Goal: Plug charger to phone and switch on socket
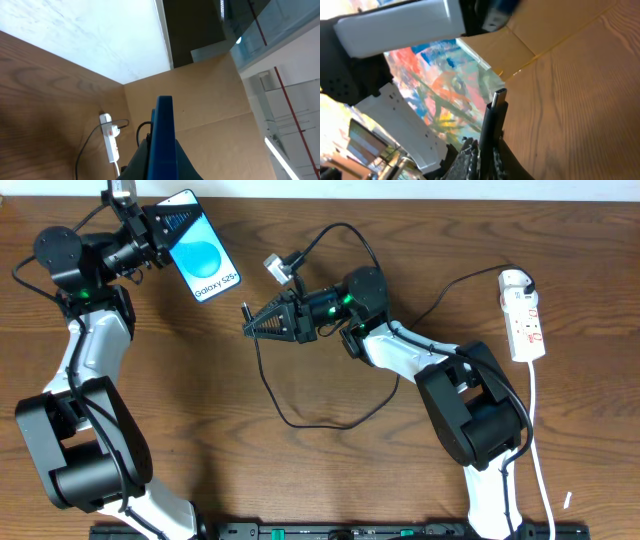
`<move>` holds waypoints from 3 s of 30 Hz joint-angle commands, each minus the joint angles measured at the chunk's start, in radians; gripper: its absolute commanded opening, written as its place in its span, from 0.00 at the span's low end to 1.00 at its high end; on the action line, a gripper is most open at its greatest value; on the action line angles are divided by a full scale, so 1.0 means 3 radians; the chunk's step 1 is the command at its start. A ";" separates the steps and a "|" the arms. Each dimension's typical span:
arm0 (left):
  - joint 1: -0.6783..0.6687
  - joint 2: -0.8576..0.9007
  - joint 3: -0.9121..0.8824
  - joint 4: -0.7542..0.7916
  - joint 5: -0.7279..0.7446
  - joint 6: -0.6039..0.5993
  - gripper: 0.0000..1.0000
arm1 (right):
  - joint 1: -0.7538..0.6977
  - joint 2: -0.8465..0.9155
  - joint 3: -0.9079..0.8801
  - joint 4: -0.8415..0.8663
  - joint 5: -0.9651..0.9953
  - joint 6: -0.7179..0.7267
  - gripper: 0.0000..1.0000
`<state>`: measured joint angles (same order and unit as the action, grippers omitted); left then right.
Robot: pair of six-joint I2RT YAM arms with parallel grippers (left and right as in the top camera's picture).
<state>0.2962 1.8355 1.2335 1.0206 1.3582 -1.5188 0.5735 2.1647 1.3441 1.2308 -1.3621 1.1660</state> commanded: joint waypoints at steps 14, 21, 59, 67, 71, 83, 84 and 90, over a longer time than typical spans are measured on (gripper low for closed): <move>-0.0116 -0.0071 0.0028 0.0034 -0.0018 0.0071 0.08 | 0.0075 0.0010 0.0006 0.0412 -0.0018 0.0313 0.10; -0.0205 -0.0071 0.0028 0.0034 -0.0013 0.0072 0.07 | 0.0072 0.0011 0.0006 0.0463 -0.0005 0.0314 0.10; -0.0304 -0.0071 0.0028 0.0034 0.0234 0.0081 0.07 | -0.0052 0.0011 0.0008 0.0488 0.0083 0.0313 0.09; -0.0304 -0.0071 0.0028 0.0034 0.0220 0.0081 0.07 | -0.0052 0.0011 0.0008 0.0488 0.0083 0.0313 0.08; -0.0304 -0.0071 0.0028 0.0034 0.0217 0.0081 0.07 | -0.0052 0.0011 0.0008 0.0488 0.0083 0.0313 0.09; -0.0310 -0.0071 0.0028 0.0034 0.0142 0.0081 0.07 | -0.0010 0.0011 0.0008 0.0488 0.0106 0.0313 0.08; -0.0310 -0.0071 0.0028 0.0034 0.0141 0.0081 0.07 | -0.0006 0.0011 0.0008 0.0488 0.0109 0.0313 0.08; -0.0310 -0.0071 0.0028 0.0034 0.0125 0.0081 0.07 | -0.0004 0.0011 0.0008 0.0488 0.0121 0.0314 0.08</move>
<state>0.2066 1.8355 1.2335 1.0206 1.4078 -1.5108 0.5667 2.1647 1.3441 1.3705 -1.3487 1.2503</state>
